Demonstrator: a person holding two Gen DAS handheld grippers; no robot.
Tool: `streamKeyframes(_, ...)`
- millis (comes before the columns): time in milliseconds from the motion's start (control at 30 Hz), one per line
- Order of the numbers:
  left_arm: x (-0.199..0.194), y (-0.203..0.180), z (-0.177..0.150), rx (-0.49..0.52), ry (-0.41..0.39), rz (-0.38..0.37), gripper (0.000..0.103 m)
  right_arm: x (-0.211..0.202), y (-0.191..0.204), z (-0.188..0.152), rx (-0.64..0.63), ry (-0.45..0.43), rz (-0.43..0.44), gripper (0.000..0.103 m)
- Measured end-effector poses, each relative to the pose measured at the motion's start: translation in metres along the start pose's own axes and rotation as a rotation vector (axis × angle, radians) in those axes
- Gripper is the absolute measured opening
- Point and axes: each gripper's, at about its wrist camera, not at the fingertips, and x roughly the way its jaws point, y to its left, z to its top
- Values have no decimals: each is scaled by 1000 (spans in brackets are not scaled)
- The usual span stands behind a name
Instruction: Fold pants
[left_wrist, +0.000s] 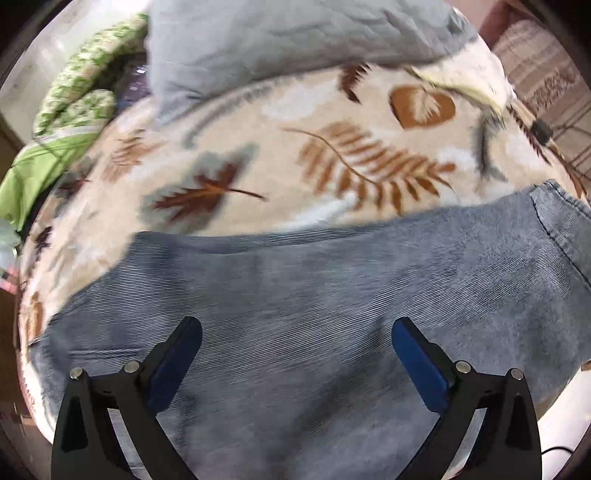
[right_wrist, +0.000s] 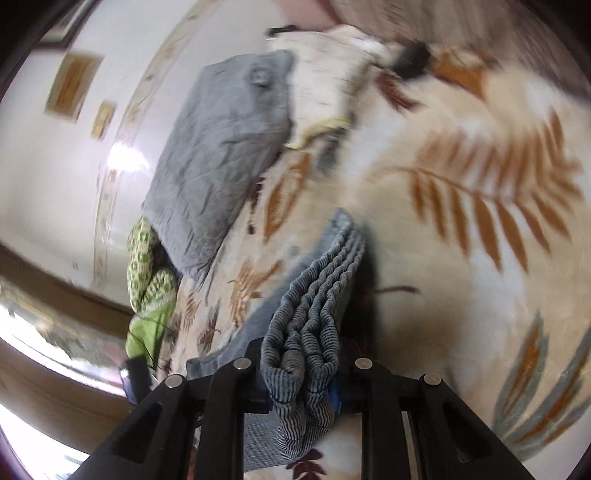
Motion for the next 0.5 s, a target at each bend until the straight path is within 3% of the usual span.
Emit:
streamKeyframes(100,-21,34,-12,-56,-16,-31,103,3,38,-4,-96,17,-13,22)
streamKeyframes(267,-59,94,-40,-137,-90,-17,103,21,103,-31,-242,68,-8,22)
streamKeyframes(500,-86,164,-81,-249,-141,20,103,73,161,-110,-367,225,-4,22)
